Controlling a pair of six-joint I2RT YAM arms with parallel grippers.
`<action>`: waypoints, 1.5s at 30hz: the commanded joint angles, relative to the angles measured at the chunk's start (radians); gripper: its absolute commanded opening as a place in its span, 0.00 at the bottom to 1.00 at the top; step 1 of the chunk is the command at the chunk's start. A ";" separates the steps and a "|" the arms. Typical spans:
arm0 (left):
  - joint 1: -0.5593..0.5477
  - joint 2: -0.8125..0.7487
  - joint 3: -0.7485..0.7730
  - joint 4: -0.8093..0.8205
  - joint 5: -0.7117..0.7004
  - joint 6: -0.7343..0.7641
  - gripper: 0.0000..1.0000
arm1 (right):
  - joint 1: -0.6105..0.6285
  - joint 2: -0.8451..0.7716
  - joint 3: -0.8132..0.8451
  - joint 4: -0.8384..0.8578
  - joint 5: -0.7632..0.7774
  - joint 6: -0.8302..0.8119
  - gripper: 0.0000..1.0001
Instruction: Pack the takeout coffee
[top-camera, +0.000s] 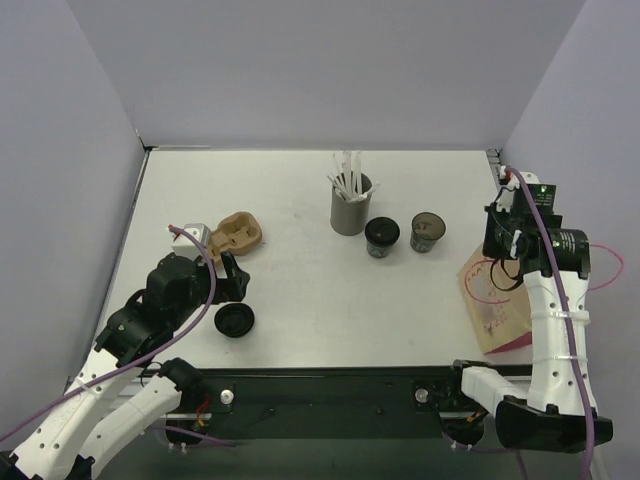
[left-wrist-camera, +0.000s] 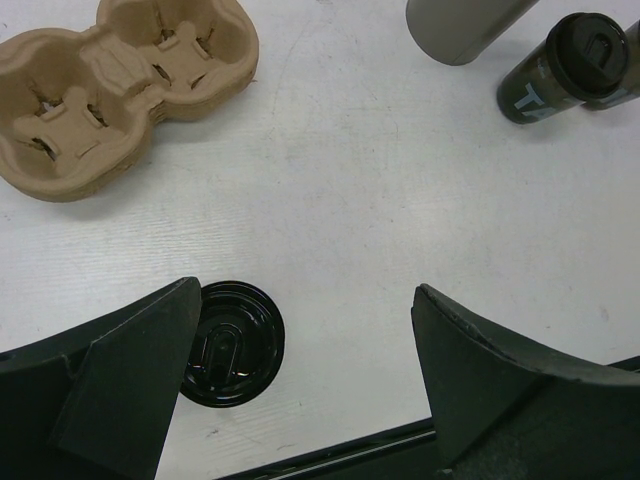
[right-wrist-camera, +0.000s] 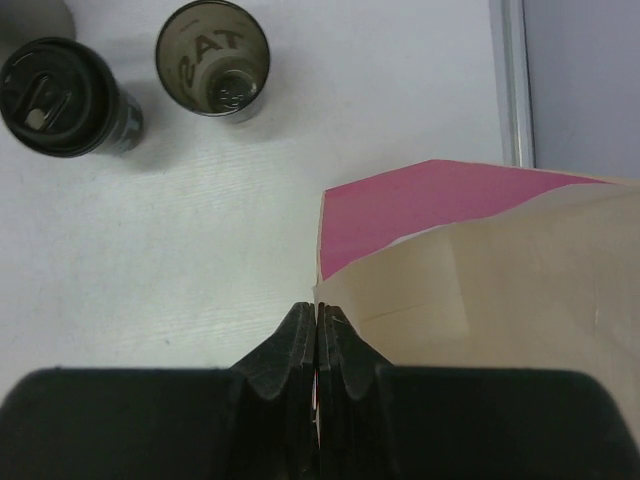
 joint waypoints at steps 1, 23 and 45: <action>-0.001 0.005 0.000 0.043 0.016 0.019 0.96 | 0.054 -0.067 -0.003 -0.064 -0.064 -0.068 0.00; 0.002 0.005 0.026 -0.043 -0.174 -0.031 0.97 | 0.840 -0.075 0.031 -0.008 -0.079 -0.118 0.00; 0.017 -0.155 0.037 -0.172 -0.516 -0.171 0.97 | 1.210 0.440 0.335 0.112 -0.163 -0.399 0.00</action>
